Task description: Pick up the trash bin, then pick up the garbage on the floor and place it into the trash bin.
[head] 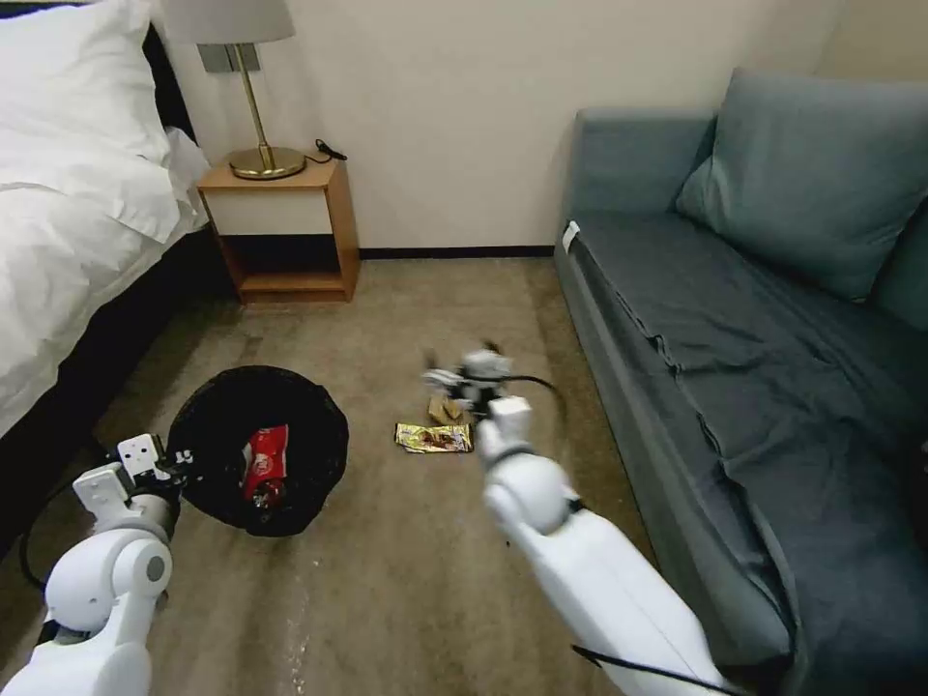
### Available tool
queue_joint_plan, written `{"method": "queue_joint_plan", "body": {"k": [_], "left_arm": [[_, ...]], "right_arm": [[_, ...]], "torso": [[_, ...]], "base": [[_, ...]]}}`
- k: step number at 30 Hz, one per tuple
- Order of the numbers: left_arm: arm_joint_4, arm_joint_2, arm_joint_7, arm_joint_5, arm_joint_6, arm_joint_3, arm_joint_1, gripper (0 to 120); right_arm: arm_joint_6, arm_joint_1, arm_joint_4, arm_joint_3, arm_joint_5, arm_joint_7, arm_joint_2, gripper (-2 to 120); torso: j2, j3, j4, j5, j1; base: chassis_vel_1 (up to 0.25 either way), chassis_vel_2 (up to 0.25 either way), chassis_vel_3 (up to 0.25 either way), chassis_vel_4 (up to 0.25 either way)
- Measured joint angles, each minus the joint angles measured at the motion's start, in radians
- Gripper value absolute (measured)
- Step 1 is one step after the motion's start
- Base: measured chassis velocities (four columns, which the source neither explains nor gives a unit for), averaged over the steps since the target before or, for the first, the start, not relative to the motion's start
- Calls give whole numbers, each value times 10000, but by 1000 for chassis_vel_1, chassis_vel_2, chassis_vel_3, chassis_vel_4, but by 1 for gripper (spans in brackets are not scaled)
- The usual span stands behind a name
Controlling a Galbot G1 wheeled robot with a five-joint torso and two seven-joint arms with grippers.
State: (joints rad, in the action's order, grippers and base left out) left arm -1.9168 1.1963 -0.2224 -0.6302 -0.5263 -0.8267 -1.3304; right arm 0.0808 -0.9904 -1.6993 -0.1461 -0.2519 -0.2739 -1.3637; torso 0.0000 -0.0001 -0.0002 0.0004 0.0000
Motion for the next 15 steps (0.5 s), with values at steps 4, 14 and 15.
{"method": "queue_joint_plan", "body": {"k": [4, 14, 15], "left_arm": [[97, 24, 233, 60, 123, 72, 25, 1], [416, -431, 577, 33, 547, 49, 137, 1], [461, -441, 588, -19, 603, 12, 132, 1]], "right_arm": [[-553, -965, -165, -1229, 408, 170, -12, 100], [-1578, -2390, -376, -2936, -82, 2057, -68, 100], [-1769, -2421, -319, -2939, -99, 2458, -48, 100]], "torso": [[0, -1, 0, -2, 0], [0, 0, 3, -2, 0], [0, 0, 5, -2, 0]], "base": [[0, 0, 0, 0], [0, 0, 0, 0], [0, 0, 0, 0]]}}
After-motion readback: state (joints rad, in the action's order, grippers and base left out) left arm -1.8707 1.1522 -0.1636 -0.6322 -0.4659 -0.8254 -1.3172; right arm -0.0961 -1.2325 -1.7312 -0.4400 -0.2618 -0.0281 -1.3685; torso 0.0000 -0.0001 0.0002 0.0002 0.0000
